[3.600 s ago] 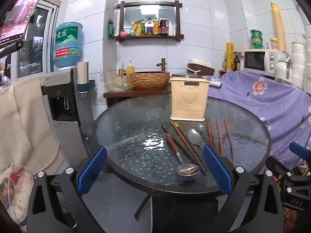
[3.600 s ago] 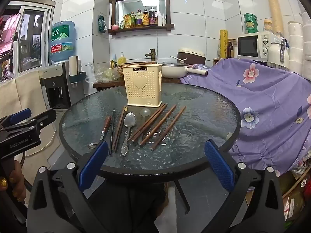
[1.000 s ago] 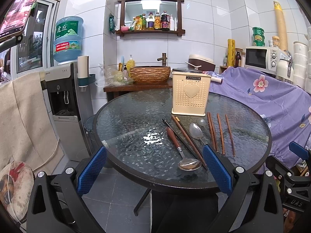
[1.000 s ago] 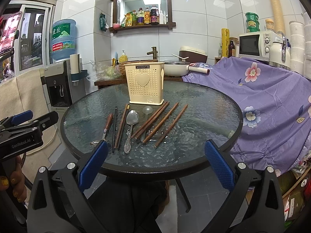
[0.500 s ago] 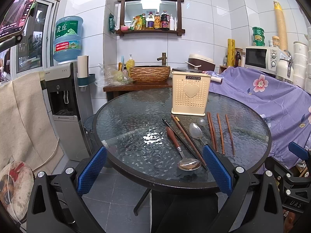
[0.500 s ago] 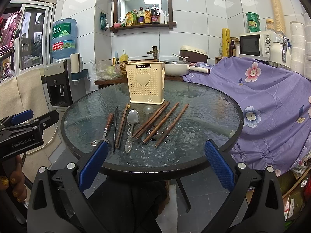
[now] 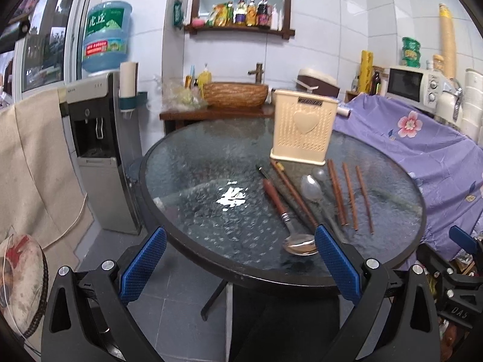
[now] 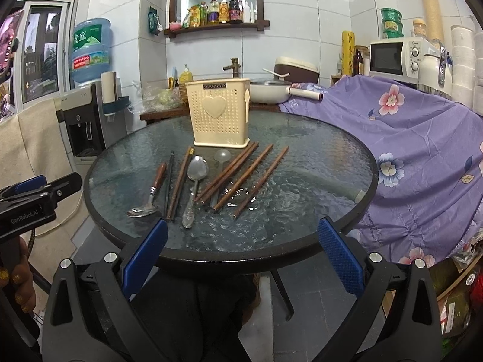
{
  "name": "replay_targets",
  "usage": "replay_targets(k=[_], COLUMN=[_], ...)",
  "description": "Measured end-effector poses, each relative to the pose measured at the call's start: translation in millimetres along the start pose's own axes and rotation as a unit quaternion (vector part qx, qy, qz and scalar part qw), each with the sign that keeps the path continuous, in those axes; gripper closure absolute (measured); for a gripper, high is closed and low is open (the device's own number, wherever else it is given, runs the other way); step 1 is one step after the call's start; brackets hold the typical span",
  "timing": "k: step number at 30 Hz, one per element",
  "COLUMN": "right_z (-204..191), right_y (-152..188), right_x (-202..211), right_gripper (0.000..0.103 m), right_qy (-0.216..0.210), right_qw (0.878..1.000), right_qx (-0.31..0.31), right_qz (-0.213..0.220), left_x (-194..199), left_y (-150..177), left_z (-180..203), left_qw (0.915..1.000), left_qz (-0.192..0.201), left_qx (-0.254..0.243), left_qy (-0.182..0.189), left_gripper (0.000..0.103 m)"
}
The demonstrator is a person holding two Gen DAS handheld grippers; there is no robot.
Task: Organize utensils
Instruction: 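Move left tool to the wooden-handled spoon while right tool reaches a brown chopstick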
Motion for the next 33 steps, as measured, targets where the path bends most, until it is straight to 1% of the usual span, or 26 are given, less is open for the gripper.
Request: replay_targets(k=[4, 7, 9, 12, 14, 15, 16, 17, 19, 22, 24, 25, 30, 32, 33], right_z=[6, 11, 17, 25, 30, 34, 36, 37, 41, 44, 47, 47, 44, 43, 42], right_y=[-4, -11, -19, -29, -35, -40, -43, -45, -55, -67, -78, -82, -101, -106, -108], right_x=[-22, -36, -49, -68, -82, -92, -99, -105, -120, -136, -150, -155, -190, -203, -208], right_gripper=[0.005, 0.006, 0.009, 0.013, 0.02, 0.022, 0.025, 0.031, 0.037, 0.045, 0.048, 0.05, 0.062, 0.068, 0.069], right_qy=[0.004, 0.005, 0.001, 0.004, 0.008, 0.011, 0.011, 0.01, 0.01, 0.02, 0.029, 0.033, 0.053, 0.061, 0.065], right_qw=[0.999, 0.999, 0.998, 0.996, 0.993, 0.991, 0.99, 0.989, 0.986, 0.984, 0.984, 0.983, 0.98, 0.979, 0.978], right_qx=[0.0, -0.002, -0.014, -0.035, -0.046, -0.056, -0.062, -0.068, -0.081, -0.087, -0.088, -0.09, -0.085, -0.08, -0.08], right_qz=[-0.032, -0.046, -0.063, -0.086, -0.104, -0.118, -0.125, -0.131, -0.147, -0.154, -0.154, -0.156, -0.171, -0.179, -0.179], left_x=[-22, -35, -46, -65, -78, -82, -89, -94, -105, -119, -128, -131, -145, -151, -154], left_y=[-1, -6, -10, -14, -18, -20, -24, -28, -35, -41, -44, -45, -50, -51, -50], left_z=[-5, -14, -17, -21, -22, -21, -21, -21, -18, -11, -6, -3, 6, 9, 9], left_qw=[0.9995, 0.9992, 0.9986, 0.997, 0.9957, 0.9951, 0.9946, 0.9941, 0.9926, 0.9898, 0.9871, 0.9859, 0.9831, 0.9814, 0.9804], left_qz=[-0.03, -0.04, -0.052, -0.077, -0.092, -0.097, -0.102, -0.106, -0.117, -0.131, -0.142, -0.146, -0.159, -0.167, -0.172], left_qx=[-0.007, -0.001, -0.001, -0.004, -0.005, -0.007, -0.01, -0.014, -0.023, -0.026, -0.028, -0.03, -0.034, -0.03, -0.028], left_qy=[-0.005, -0.004, -0.008, 0.0, 0.009, 0.014, 0.015, 0.016, 0.023, 0.051, 0.07, 0.075, 0.084, 0.089, 0.091], left_gripper=[0.006, 0.006, 0.006, 0.006, 0.008, 0.011, 0.012, 0.015, 0.02, 0.028, 0.036, 0.037, 0.05, 0.053, 0.055])
Point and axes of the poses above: each gripper's, at about its wrist camera, not at the fingertips, and x roughly against the way its jaws point, z to its right, y to its underside, the point moved 3 cm from there along -x, roughly the way its jaws point, and after that the axes turned 12 degrees about -x, right-handed, at the moved point
